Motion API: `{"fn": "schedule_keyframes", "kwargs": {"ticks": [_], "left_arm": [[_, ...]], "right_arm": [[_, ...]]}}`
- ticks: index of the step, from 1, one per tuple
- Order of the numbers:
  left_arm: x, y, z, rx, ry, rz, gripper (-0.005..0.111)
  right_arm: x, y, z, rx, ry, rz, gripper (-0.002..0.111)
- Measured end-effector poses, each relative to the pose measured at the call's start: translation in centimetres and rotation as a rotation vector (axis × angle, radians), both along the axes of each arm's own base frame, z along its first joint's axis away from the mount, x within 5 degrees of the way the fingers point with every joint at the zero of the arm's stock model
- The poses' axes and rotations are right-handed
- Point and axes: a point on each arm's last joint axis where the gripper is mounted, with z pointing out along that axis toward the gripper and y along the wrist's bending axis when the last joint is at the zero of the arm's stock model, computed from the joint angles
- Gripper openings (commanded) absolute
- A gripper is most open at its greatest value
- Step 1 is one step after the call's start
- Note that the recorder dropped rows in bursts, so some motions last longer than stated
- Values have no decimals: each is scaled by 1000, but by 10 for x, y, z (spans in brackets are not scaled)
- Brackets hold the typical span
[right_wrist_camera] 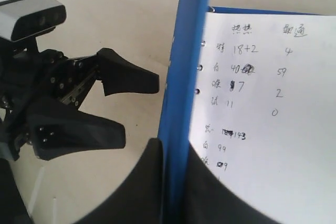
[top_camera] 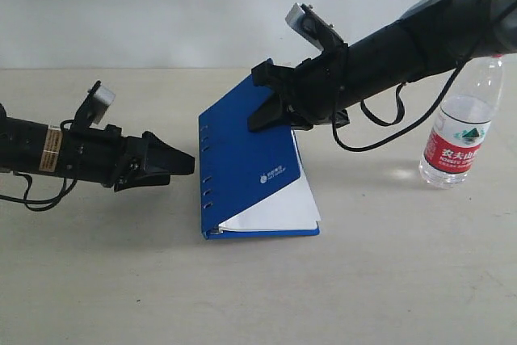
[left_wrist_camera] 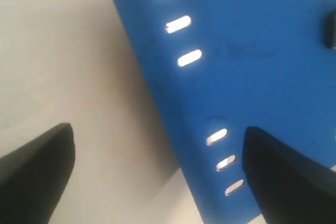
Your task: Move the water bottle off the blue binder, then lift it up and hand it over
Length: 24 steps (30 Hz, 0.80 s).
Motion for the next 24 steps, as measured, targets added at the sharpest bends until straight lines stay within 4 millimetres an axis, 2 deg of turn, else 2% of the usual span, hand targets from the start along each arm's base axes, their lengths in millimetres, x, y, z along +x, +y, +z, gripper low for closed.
{"fn": "schedule_keyframes", "kwargs": {"ticks": [10,19,21,24], "left_arm": [[0,-1,1,-13,-1,4,80],[5,-28,9,-13,-47,-54,80],[6,-27,7,6,-48,-44,80],[6,-27,7,8,-49,-38,80]], "right_arm": [[0,0,0,-1,-6,4,0],[0,1,1,7,-22,13,0],[-1,0,5,12,-36,19,0],[-5,-1,26,28,-89,24,0]]}}
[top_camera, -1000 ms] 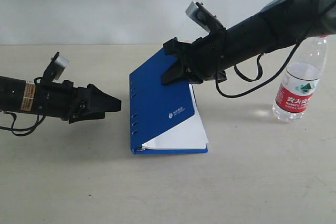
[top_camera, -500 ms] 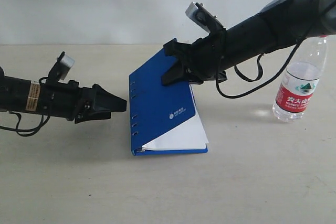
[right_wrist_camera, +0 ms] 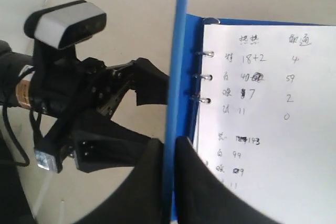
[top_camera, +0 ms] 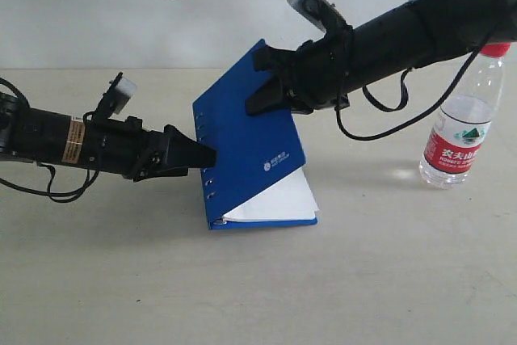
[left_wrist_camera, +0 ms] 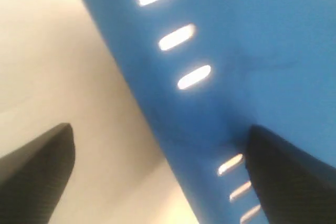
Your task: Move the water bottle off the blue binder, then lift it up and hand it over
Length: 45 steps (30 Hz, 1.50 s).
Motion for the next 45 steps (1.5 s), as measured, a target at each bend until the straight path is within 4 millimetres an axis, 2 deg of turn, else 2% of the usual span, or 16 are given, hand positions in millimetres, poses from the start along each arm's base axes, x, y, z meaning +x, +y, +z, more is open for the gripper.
{"fn": "schedule_keyframes", "kwargs": {"ticks": [3,11,15,16,17,19,20,24,26,27,28,29,30,31,39,45], "left_arm": [[-1,-2,3,-32,1,-8,80],[-4,-11,15,-175,-78,-76,80],[-5,-21,7,-204,-110,-95,78],[-5,-22,7,-208,-112,-95,67],[-5,-23,7,-214,-113,-99,46],[-6,-24,8,-229,-117,-109,17],[-6,-24,8,-229,-115,-109,6],[-5,-21,7,-230,-136,-108,4],[-5,-18,7,-231,-135,-111,4],[-5,-17,7,-231,-133,-114,4],[-5,-13,7,-237,-123,-120,4],[-5,-10,7,-239,-118,-117,4],[-4,-3,7,-234,-110,-108,4],[-3,0,7,-230,-105,-99,4],[3,21,5,-220,-88,-36,4],[6,37,5,-218,-70,13,4]], "right_arm": [[-3,-1,10,8,-24,0,0],[-5,0,14,27,-16,5,0],[-5,0,15,32,-14,4,0],[-5,0,15,32,-14,4,0],[-5,0,15,32,-14,4,0],[-4,-1,15,29,-17,0,0],[-4,-2,15,25,-18,-1,0],[-3,-4,15,22,-25,-2,0],[-3,-4,15,24,-28,4,13],[-3,-4,15,25,-35,14,38],[-4,-3,15,25,-44,23,51],[-4,-3,15,24,-47,26,87],[-4,-3,15,24,-51,27,100],[-4,-3,15,23,-54,29,105],[-6,-5,17,-14,-87,61,104],[-19,-9,52,4,-179,74,100]]}}
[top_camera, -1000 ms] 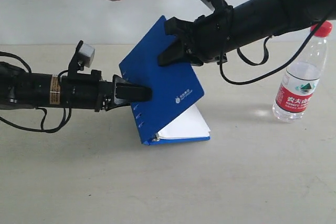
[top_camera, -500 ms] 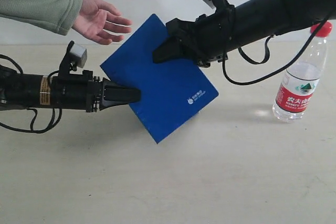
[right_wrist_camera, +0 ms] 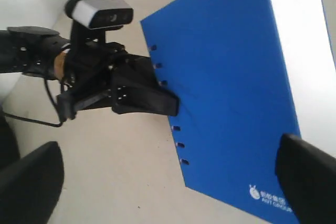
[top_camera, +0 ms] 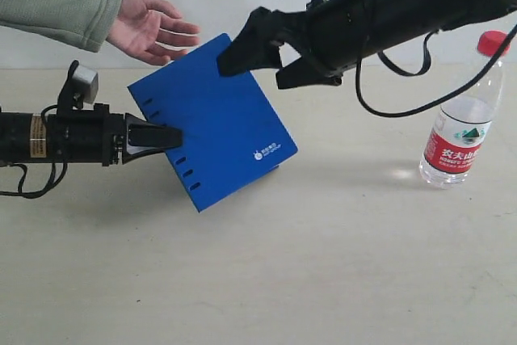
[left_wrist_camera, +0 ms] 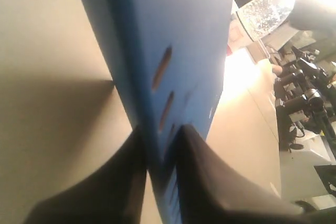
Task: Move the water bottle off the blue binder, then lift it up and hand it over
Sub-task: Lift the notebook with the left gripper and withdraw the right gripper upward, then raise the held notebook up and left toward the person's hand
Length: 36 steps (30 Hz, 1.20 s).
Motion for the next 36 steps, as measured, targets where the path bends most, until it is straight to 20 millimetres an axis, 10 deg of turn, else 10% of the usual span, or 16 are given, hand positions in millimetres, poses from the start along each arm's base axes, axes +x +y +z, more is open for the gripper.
{"fn": "schedule_keyframes", "kwargs": {"ticks": [4,8,21,36], "left_arm": [[1,5,0,-3,25,18,4],[0,4,-1,2,36,8,4],[-3,4,3,22,50,-16,4],[-16,-33,57,73,-101,-115,4]], "right_arm": [[-15,-5,32,24,-68,-3,64],[-32,-12,63,41,-121,-19,1],[-96,-31,118,-19,-199,90,1],[-169,-58,127,-60,-356,-35,1]]}}
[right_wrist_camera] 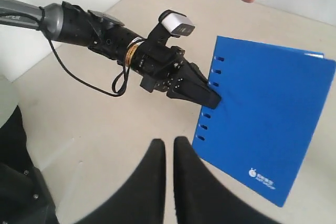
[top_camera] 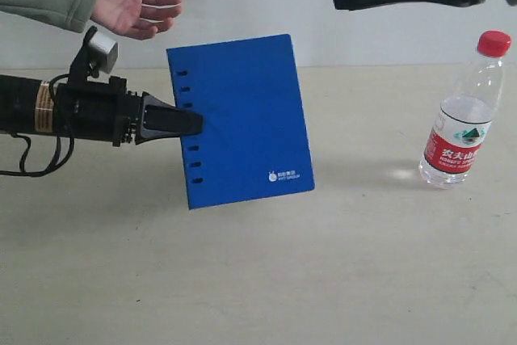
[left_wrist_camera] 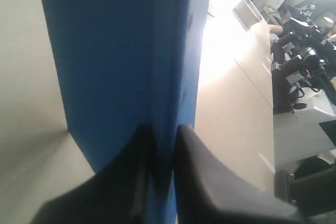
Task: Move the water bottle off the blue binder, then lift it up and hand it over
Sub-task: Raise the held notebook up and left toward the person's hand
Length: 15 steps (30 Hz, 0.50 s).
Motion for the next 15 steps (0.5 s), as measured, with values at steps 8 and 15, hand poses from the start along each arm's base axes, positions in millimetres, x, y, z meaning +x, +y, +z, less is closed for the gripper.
{"fn": "schedule_keyframes", "kwargs": {"ticks": [8,15], "left_arm": [[3,6,56,85,-190,144,4],[9,13,65,237,-160,201,4]], "right_arm": [[-8,-5,6,2,-42,-13,1],[-7,-5,6,6,-42,-20,1]]}}
